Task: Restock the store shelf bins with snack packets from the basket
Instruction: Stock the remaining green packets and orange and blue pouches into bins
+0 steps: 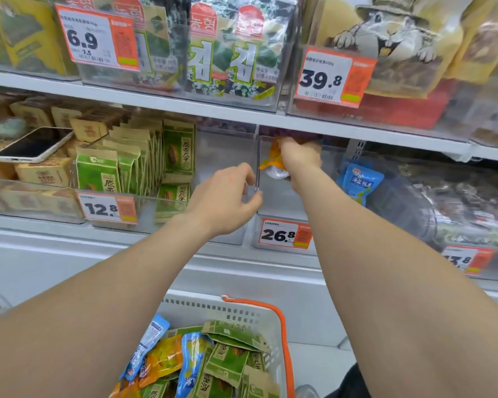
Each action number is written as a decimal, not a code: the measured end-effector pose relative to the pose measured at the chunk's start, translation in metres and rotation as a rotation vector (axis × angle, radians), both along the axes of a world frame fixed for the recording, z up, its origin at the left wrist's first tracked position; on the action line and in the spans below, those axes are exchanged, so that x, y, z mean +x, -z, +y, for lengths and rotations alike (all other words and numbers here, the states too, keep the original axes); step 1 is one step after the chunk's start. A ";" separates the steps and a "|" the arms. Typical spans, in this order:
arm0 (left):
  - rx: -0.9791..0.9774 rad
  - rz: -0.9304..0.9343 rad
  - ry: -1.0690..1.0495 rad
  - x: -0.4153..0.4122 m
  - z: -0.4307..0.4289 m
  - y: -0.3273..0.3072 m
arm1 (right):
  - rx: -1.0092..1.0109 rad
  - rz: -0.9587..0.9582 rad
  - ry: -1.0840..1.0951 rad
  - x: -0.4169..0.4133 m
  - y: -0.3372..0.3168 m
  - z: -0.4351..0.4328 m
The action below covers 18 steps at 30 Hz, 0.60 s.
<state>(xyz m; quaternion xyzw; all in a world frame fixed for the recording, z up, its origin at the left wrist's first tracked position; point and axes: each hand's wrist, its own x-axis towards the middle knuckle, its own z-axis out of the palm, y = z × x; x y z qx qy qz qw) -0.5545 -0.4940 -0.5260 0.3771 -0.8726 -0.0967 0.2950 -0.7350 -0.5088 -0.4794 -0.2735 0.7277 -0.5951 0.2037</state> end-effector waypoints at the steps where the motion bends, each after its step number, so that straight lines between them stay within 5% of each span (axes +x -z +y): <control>1: 0.003 -0.038 -0.025 -0.002 -0.003 0.003 | 0.022 0.012 0.006 -0.006 0.001 -0.006; 8: -0.069 -0.201 -0.053 -0.012 -0.014 0.009 | 0.237 0.239 -0.056 -0.024 0.029 -0.051; 18: -0.012 -0.185 -0.017 -0.016 -0.021 0.016 | 0.464 0.427 -0.129 -0.053 0.055 -0.073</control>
